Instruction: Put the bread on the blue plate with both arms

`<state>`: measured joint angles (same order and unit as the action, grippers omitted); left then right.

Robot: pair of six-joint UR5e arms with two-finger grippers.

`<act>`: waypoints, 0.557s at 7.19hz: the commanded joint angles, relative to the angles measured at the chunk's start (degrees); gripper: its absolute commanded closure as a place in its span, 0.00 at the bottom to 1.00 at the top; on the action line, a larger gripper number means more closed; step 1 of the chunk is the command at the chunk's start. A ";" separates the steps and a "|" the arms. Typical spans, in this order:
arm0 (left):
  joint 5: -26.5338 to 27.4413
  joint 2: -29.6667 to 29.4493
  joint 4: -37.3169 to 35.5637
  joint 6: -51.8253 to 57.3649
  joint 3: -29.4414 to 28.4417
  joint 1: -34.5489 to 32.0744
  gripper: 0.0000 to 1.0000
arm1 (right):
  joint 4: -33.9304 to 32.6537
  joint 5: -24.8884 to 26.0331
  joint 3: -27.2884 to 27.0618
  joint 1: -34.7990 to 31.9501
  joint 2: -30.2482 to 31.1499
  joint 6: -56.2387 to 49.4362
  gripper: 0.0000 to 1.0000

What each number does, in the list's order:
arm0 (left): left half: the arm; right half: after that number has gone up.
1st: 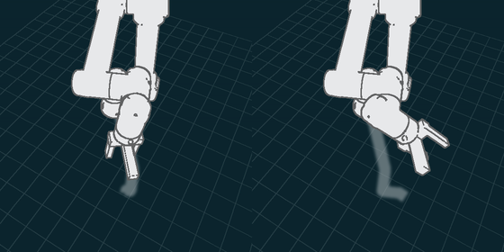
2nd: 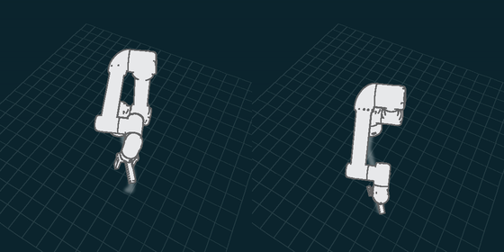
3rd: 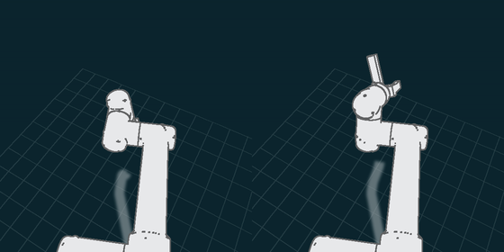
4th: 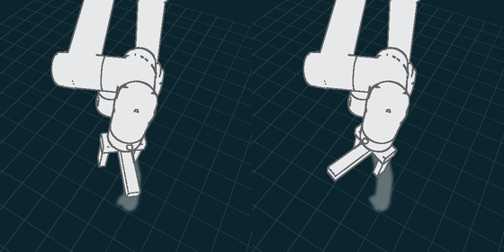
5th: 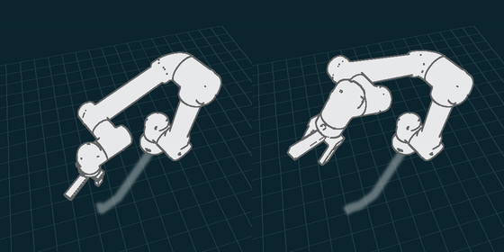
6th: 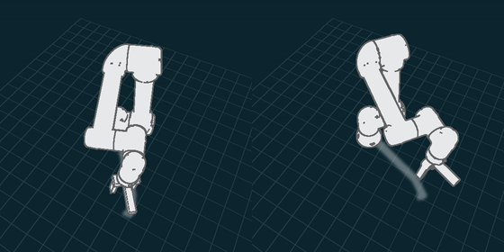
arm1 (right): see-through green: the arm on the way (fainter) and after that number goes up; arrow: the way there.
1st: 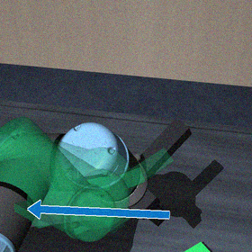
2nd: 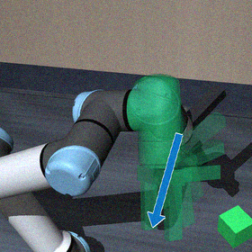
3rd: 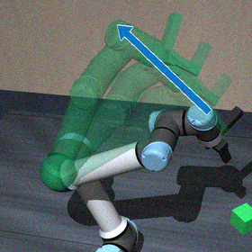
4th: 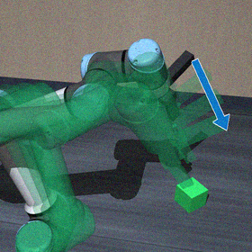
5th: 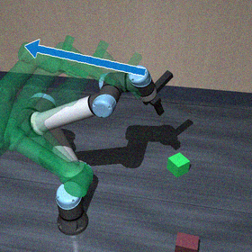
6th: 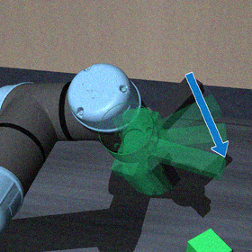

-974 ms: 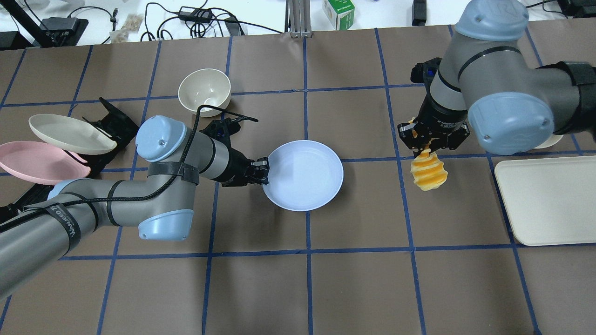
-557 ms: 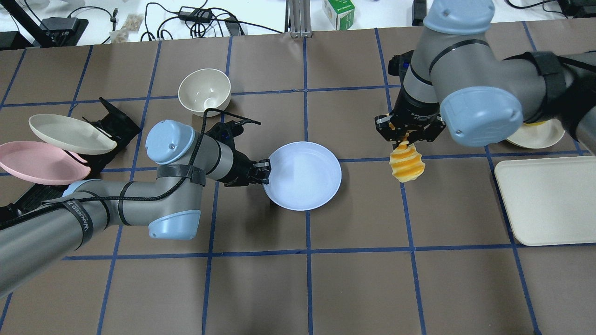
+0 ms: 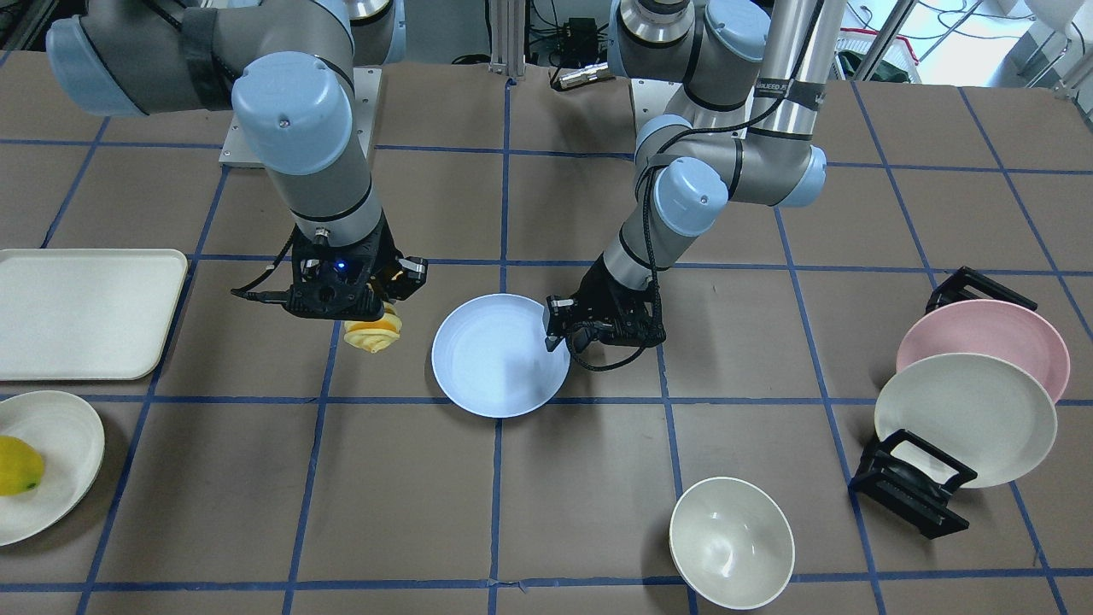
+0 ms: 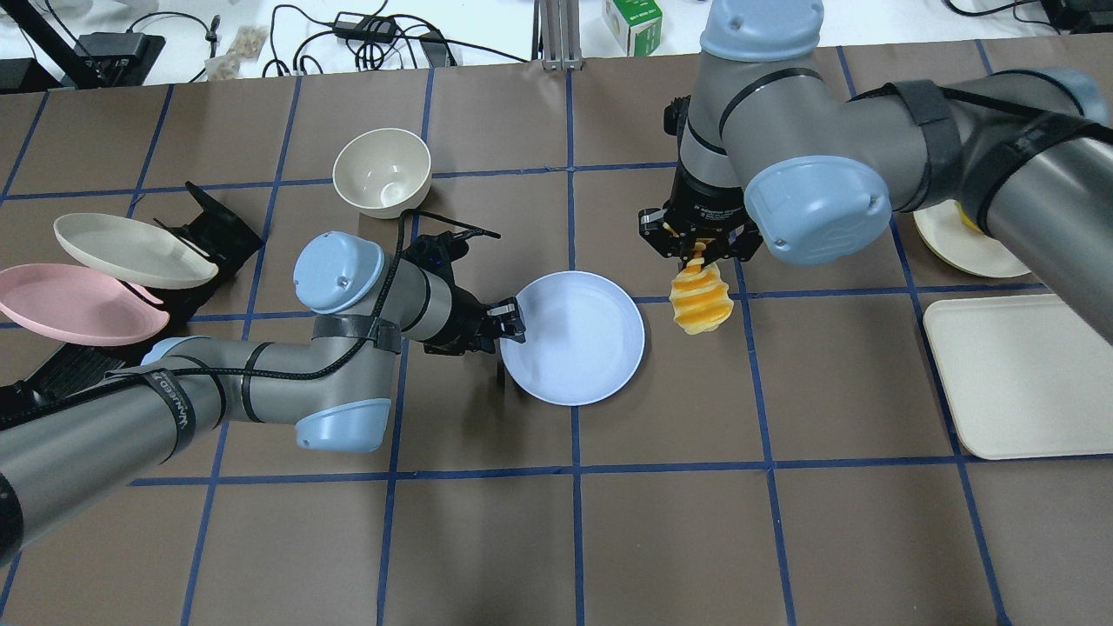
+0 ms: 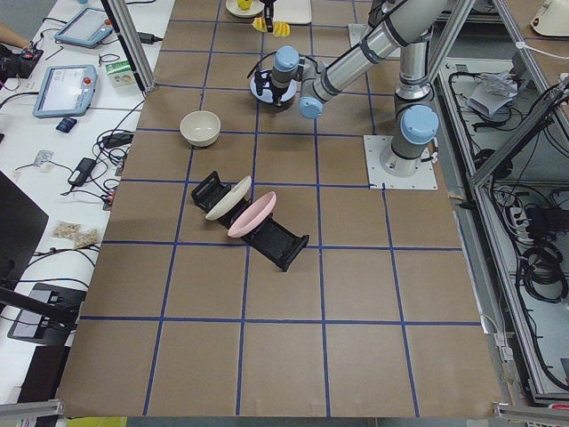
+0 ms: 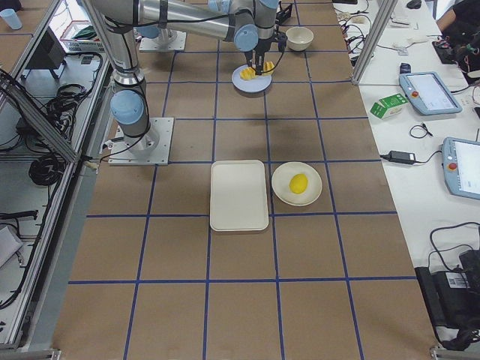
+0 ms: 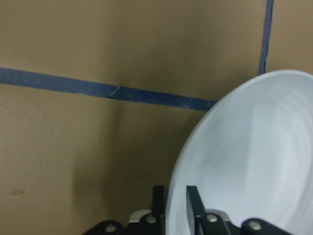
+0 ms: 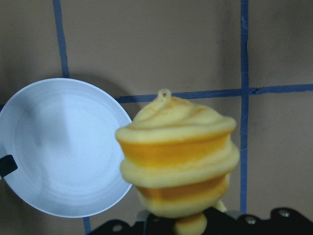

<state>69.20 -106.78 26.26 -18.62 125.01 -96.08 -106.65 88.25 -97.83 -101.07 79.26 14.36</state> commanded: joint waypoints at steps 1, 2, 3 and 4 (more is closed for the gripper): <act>0.06 2.44 0.72 0.42 -2.04 5.33 0.00 | -1.72 -0.36 1.49 -2.63 -1.81 4.51 1.00; 0.06 4.71 3.86 7.48 -3.62 9.03 0.00 | -2.07 -1.41 2.03 -3.16 -3.13 7.41 1.00; 2.24 8.04 14.51 10.68 -6.77 10.37 0.00 | -4.94 -1.50 2.03 -3.69 -4.62 7.70 1.00; 11.05 11.38 26.62 16.54 -12.11 10.39 0.00 | -7.84 -1.50 2.21 -6.22 -8.12 10.66 1.00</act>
<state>73.36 -99.03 40.80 -7.92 117.83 -86.63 -111.45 86.90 -95.85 -105.19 74.33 22.37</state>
